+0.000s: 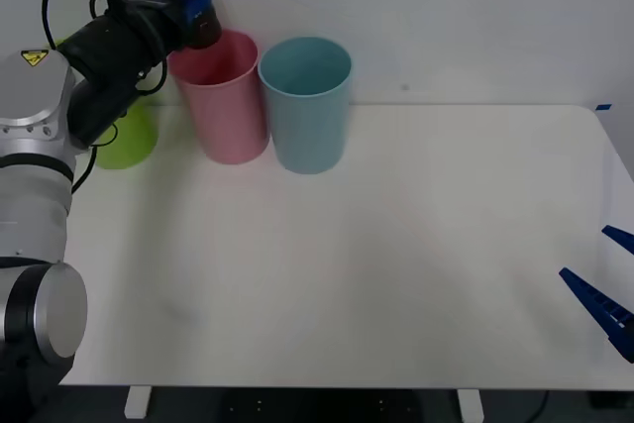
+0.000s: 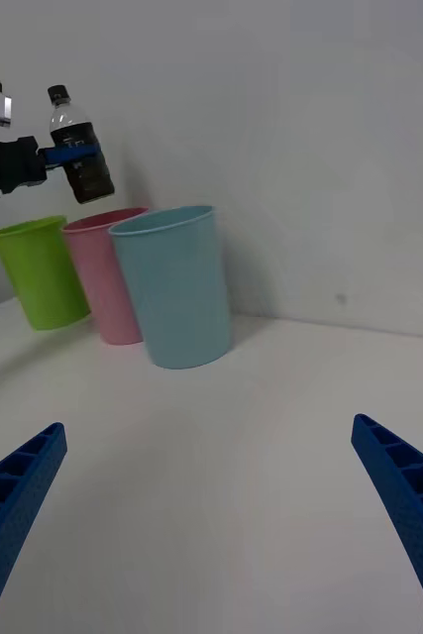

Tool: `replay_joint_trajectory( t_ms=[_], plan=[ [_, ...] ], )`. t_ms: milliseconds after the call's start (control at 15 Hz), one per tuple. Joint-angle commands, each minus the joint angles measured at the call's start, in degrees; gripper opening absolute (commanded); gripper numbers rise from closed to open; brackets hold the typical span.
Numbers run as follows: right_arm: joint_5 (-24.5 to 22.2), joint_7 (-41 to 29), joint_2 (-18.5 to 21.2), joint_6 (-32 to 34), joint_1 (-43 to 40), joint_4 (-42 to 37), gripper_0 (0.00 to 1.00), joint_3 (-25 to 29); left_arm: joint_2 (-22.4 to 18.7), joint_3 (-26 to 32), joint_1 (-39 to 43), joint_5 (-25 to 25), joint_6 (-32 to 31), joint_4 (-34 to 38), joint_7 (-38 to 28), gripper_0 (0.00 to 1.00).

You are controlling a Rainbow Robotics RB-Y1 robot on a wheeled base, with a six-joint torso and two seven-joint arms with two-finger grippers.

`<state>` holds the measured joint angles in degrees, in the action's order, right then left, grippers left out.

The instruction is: Grasp the object on the table and drop it into the matching bin: aluminum can to the light blue bin, PET bottle to the pink bin.

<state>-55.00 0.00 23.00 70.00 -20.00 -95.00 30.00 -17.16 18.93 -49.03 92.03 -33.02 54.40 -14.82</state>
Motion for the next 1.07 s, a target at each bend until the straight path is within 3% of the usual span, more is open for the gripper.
replay_joint_trajectory(
  t_ms=[67,267,333,400,467,800,1067],
  plan=[
    [0.00,0.00,0.00,0.00,0.00,0.00,1.00,0.00,0.11,-0.30,0.08,-0.01,0.33,0.00,0.06,0.02],
    [0.00,0.00,0.00,0.00,0.00,0.00,1.00,0.00,0.11,-0.48,-0.01,-0.27,0.33,0.00,0.06,0.08],
    [0.00,0.00,0.00,0.00,0.00,0.00,1.00,0.00,0.02,-0.48,-0.01,-0.62,0.33,0.00,0.06,0.21],
    [0.00,0.00,0.00,0.00,0.00,0.00,1.00,0.00,0.11,-0.48,-0.01,-0.88,0.33,0.00,0.06,0.76],
    [0.00,0.00,0.00,0.00,0.00,0.00,1.00,0.00,0.02,-0.48,0.08,-1.06,0.50,0.00,0.06,1.00],
    [0.00,0.00,0.00,0.00,0.00,0.00,1.00,0.00,0.02,-0.48,0.17,-2.20,0.33,0.00,0.14,1.00],
    [0.00,0.00,0.00,0.00,0.00,0.00,1.00,0.00,-0.86,-0.74,2.28,-6.60,-1.69,0.88,0.94,1.00]
  ],
)
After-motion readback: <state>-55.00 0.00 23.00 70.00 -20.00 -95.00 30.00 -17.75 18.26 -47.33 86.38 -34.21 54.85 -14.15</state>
